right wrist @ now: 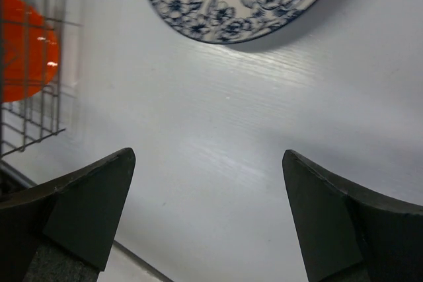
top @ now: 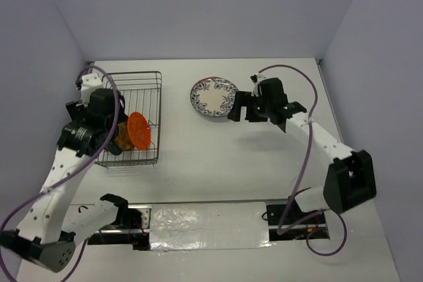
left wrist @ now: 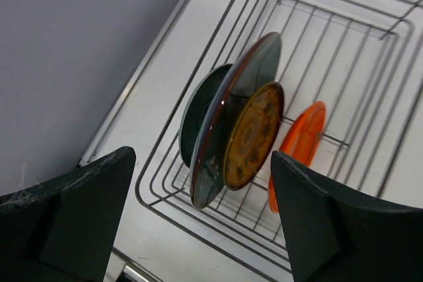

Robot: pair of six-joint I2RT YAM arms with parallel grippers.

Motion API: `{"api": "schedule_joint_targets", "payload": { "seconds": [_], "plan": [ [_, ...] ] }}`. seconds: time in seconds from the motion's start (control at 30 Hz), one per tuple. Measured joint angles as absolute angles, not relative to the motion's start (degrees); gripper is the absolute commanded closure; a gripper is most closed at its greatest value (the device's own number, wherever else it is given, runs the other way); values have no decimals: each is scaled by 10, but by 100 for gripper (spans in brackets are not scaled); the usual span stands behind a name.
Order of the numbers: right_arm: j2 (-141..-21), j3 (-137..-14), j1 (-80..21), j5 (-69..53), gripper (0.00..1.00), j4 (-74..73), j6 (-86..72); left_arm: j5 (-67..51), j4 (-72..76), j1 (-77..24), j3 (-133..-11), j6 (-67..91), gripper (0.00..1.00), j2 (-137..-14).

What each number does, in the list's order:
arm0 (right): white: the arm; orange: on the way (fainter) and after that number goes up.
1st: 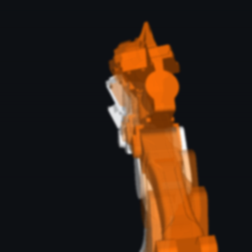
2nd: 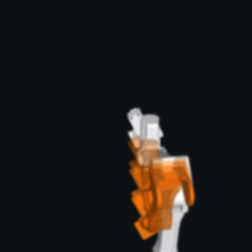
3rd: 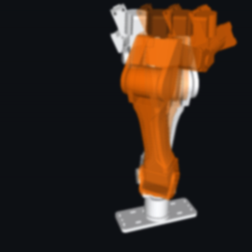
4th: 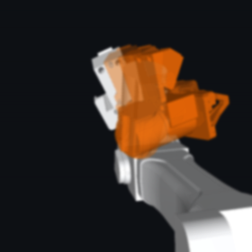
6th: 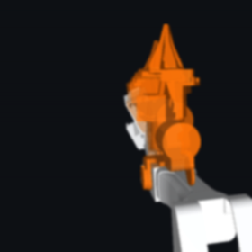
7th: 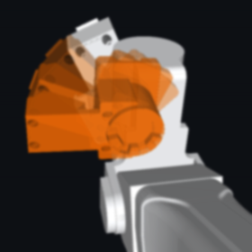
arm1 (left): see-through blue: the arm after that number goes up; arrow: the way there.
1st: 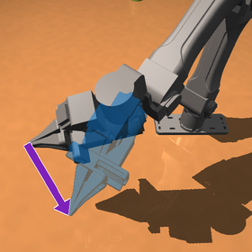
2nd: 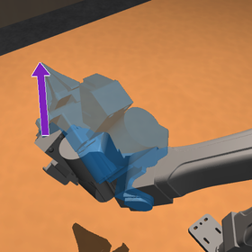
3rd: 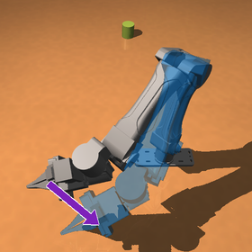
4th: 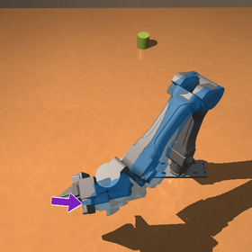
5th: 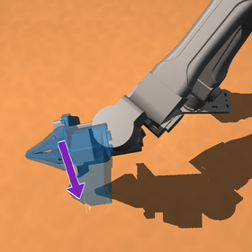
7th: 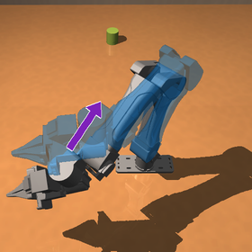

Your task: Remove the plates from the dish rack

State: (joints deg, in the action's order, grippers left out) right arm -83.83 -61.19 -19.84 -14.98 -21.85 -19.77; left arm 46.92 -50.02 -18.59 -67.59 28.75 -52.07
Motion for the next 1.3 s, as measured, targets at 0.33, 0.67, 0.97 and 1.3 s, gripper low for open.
{"api": "schedule_joint_targets", "payload": {
  "seconds": [0.33, 0.67, 0.97, 1.3],
  "plan": [
    [-686, -501, -234, -189, 0, -171, -207, 414, -488, -86, -701, 239, 10, -685],
    [-612, -467, -254, -195, 0, -162, -216, 383, -477, -64, -712, 224, 45, -741],
    [-585, -445, -259, -191, 0, -160, -232, 385, -475, -62, -704, 222, 61, -734],
    [-518, -438, -265, -188, 0, -160, -246, 385, -479, -61, -700, 204, 78, -724]
  ]
}}
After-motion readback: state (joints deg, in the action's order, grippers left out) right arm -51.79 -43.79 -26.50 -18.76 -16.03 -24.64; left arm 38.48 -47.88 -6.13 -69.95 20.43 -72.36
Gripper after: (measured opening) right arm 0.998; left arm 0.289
